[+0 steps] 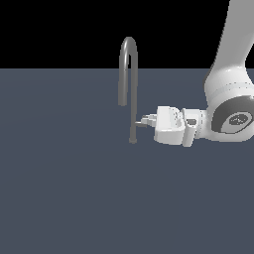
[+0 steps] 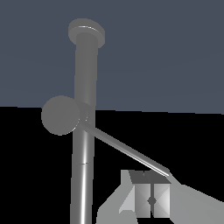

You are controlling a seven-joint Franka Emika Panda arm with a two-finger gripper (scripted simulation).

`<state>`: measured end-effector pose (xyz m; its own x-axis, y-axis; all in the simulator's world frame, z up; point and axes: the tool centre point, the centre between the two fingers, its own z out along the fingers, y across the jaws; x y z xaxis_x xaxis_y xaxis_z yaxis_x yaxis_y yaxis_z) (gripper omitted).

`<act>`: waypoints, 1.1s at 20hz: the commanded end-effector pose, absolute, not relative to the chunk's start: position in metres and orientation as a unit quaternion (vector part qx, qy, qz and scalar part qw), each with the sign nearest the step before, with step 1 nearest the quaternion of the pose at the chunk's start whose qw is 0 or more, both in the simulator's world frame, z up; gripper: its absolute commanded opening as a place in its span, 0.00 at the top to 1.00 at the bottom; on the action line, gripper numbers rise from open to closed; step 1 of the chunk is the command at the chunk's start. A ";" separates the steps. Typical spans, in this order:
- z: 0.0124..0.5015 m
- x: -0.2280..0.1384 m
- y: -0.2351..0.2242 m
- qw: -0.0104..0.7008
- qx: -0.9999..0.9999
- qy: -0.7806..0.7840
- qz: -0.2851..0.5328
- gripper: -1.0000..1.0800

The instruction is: Turn on the faucet by rotating a designated handle.

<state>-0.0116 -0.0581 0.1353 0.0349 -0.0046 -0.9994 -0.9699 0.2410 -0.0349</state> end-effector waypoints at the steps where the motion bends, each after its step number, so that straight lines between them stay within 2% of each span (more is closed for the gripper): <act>1: 0.107 -0.026 -0.054 0.557 -0.436 0.556 0.435 1.00; 2: 0.107 -0.026 -0.054 0.557 -0.436 0.556 0.435 1.00; 3: 0.127 -0.016 -0.057 0.565 -0.444 0.548 0.428 1.00; 12: 0.073 -0.025 -0.055 0.557 -0.436 0.556 0.435 1.00; 13: 0.073 -0.025 -0.055 0.557 -0.436 0.556 0.435 1.00; 14: 0.096 -0.016 -0.057 0.567 -0.445 0.545 0.428 1.00; 22: 0.061 -0.010 -0.058 0.561 -0.439 0.553 0.433 1.00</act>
